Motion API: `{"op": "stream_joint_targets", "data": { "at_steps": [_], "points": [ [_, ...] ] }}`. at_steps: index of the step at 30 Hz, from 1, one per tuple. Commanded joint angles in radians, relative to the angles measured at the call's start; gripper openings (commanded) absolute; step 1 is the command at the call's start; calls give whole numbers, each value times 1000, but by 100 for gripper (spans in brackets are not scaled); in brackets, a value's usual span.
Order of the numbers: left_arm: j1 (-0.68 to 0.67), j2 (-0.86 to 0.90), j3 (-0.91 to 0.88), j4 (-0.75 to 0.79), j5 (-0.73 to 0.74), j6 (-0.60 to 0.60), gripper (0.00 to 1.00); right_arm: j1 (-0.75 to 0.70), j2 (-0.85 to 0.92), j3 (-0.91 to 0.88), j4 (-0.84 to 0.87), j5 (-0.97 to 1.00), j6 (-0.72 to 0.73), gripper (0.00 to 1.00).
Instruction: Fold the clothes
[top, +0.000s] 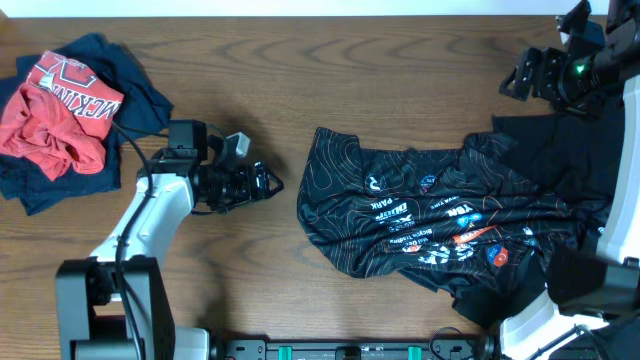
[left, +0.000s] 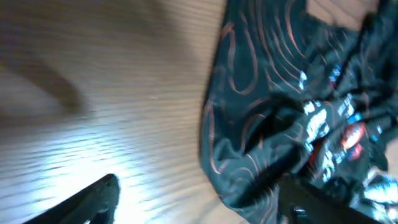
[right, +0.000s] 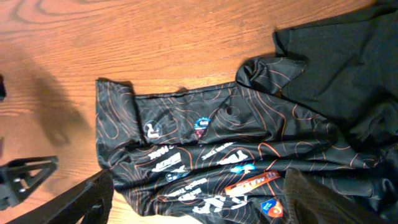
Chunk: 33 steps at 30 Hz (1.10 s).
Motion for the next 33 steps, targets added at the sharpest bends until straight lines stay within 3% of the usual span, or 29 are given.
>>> {"op": "stream_joint_targets", "data": {
  "at_steps": [1, 3, 8, 25, 26, 27, 28, 31, 33],
  "points": [
    [-47, 24, 10, -3, 71, 24, 78, 19, -39, 12, -11, -5, 17, 83],
    [-79, 33, 10, -8, 37, 14, 79, 26, -52, 12, -26, -8, 16, 83],
    [-150, 49, 10, -33, -300, -48, 79, 50, -62, 13, -70, -8, 16, 81],
    [-415, 51, 10, -6, -504, -144, 79, 287, -92, 13, -59, -8, 16, 77],
    [-422, 51, 10, -6, -509, -152, 80, 299, -101, 13, -59, -8, 16, 77],
    [-425, 51, 10, -6, -510, -158, 93, 305, -107, 13, -60, -8, 16, 77],
    [-425, 51, 10, -7, -510, -167, 100, 314, -117, 13, -60, -8, 16, 77],
    [-425, 64, 10, -6, -509, -176, 96, 337, -155, 13, -59, -8, 17, 75],
    [-425, 92, 10, -3, -509, -177, 80, 351, -186, 13, -57, -8, 22, 75]
  ]
}}
